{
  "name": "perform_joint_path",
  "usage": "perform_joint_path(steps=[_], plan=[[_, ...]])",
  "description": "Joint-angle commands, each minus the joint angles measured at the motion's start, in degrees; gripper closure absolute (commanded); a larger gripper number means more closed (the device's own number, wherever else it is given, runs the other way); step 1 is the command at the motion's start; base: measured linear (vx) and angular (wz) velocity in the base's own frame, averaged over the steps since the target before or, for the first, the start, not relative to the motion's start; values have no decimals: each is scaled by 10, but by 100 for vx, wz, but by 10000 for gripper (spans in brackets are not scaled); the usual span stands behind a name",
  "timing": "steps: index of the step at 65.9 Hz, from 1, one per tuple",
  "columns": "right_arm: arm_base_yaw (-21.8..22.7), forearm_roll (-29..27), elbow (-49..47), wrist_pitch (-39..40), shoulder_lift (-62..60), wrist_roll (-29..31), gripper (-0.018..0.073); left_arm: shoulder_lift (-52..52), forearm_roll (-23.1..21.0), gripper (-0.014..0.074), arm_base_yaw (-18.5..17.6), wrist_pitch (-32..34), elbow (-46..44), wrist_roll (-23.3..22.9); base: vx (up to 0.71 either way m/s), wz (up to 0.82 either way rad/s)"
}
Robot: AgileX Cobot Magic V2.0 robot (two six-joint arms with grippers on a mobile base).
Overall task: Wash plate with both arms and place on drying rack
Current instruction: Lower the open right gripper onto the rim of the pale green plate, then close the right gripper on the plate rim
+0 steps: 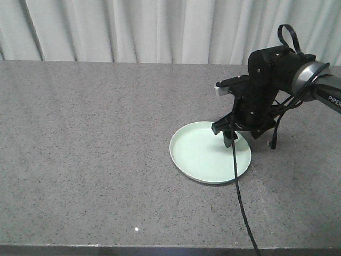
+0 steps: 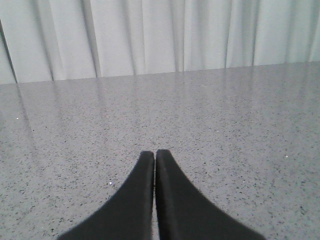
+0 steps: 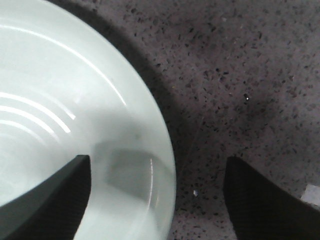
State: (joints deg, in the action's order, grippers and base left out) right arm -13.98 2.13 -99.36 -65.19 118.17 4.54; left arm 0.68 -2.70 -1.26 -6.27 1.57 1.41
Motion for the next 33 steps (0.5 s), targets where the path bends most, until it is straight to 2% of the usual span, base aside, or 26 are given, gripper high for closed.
perform_joint_path(steps=[1, 11, 18, 33], plan=[[5, 9, -16, 2, -26, -1, 67, -3, -5, 603, -5, 44, 14, -2, 0, 0], [5, 9, -16, -11, -14, -2, 118, -3, -5, 603, -5, 44, 14, -2, 0, 0], [5, 10, -16, -17, -13, -2, 188, -3, -5, 603, -5, 44, 14, -2, 0, 0], [5, 19, -16, -24, -14, -2, 470, -3, -5, 603, -5, 44, 14, -2, 0, 0]])
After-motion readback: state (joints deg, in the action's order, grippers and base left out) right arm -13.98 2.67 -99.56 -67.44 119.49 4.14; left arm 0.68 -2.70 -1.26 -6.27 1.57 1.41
